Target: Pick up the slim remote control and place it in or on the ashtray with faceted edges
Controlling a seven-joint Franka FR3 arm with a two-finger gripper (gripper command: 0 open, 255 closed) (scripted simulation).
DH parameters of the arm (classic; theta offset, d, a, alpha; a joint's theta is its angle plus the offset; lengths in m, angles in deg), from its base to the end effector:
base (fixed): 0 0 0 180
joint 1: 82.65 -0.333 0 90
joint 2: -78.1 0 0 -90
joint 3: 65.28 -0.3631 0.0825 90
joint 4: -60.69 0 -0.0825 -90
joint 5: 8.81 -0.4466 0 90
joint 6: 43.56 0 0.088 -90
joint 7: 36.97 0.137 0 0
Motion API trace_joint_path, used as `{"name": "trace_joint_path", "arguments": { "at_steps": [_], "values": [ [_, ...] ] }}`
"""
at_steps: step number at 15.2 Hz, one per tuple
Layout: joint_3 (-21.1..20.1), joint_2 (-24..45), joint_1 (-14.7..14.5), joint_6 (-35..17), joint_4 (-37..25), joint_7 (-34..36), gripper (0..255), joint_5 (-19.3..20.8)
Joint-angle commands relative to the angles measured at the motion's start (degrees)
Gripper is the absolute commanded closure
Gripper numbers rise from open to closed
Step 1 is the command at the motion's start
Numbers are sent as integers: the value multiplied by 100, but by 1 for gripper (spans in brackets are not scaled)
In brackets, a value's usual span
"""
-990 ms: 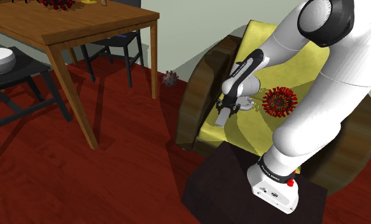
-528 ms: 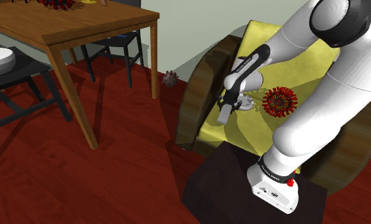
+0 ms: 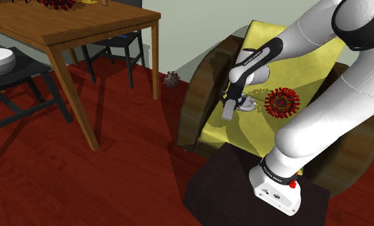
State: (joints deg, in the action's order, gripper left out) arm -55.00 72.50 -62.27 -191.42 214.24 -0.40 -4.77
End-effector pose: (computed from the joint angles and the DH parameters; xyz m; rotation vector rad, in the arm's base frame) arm 0.3807 -0.2230 0.2299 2.6507 -1.6485 -0.0024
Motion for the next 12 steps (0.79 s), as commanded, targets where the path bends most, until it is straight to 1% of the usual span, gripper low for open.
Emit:
{"name": "trace_joint_path", "arguments": {
  "at_steps": [1,6,12],
  "values": [
    [4,-168,15,193,-25,6,255,34],
    [-15,-506,30,607,-103,39,255,85],
    [498,196,347,715,-932,-930,255,-69]
  ]
}}
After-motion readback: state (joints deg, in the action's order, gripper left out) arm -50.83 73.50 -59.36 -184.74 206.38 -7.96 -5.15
